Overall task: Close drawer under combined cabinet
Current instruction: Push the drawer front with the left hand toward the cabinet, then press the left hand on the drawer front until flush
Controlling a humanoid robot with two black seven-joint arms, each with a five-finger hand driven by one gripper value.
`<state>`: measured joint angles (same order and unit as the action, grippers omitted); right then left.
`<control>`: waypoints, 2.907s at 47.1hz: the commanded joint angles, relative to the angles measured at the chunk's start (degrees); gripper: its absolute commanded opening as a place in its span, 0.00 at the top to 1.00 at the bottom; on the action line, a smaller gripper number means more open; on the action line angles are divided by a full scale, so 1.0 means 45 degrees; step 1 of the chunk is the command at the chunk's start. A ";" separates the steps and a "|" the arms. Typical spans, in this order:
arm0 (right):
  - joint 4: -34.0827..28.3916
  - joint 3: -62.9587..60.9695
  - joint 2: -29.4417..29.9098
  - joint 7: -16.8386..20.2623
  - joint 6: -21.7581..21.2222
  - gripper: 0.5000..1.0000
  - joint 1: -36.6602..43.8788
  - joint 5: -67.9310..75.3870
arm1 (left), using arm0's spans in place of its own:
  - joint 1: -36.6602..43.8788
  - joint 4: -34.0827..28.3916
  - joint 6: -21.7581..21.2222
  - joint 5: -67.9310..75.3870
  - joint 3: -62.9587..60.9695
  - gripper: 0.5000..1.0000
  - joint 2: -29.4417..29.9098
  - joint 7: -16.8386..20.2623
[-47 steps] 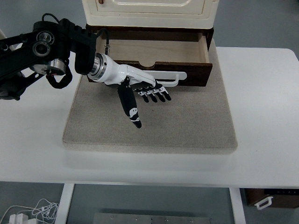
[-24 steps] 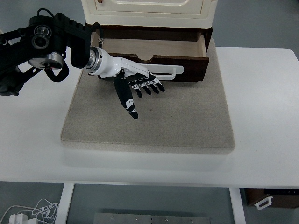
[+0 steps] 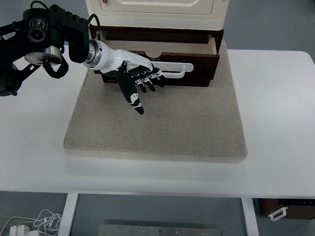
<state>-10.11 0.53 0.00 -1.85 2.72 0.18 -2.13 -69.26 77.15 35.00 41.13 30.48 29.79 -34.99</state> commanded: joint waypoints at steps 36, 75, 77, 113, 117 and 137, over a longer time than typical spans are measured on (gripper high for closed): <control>0.0000 0.0000 0.0000 0.0000 0.0000 0.10 0.0000 -0.0015 | -0.0370 -0.1911 0.0000 0.0059 0.0140 0.00 -0.0741 -0.0002; 0.0000 0.0000 0.0000 0.0000 0.0000 0.10 0.0000 -0.0015 | -0.0546 -0.2731 -0.0082 0.0078 0.0433 0.00 -0.0956 -0.0002; 0.0000 0.0000 0.0000 0.0000 0.0000 0.10 0.0000 0.0005 | -0.0546 -0.2731 -0.0141 0.0078 0.0433 0.00 -0.0956 -0.0002; 0.0000 0.0000 0.0000 0.0000 0.0000 0.10 0.0000 0.0005 | -0.0663 -0.2731 -0.0747 0.0215 0.0433 0.00 -0.0956 -0.0002; 0.0000 0.0000 0.0000 0.0000 0.0000 0.10 0.0000 -0.0015 | -0.0682 -0.2731 -0.0863 0.0273 0.0433 0.00 -0.1034 -0.0002; 0.0000 0.0000 0.0000 0.0000 0.0000 0.10 0.0000 0.0005 | -0.0741 -0.3082 -0.1489 0.0469 0.0414 0.00 -0.1268 -0.0002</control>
<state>-10.11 0.53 0.00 -1.85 2.72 0.17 -2.14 -72.66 63.64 28.33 43.18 32.26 24.03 -35.00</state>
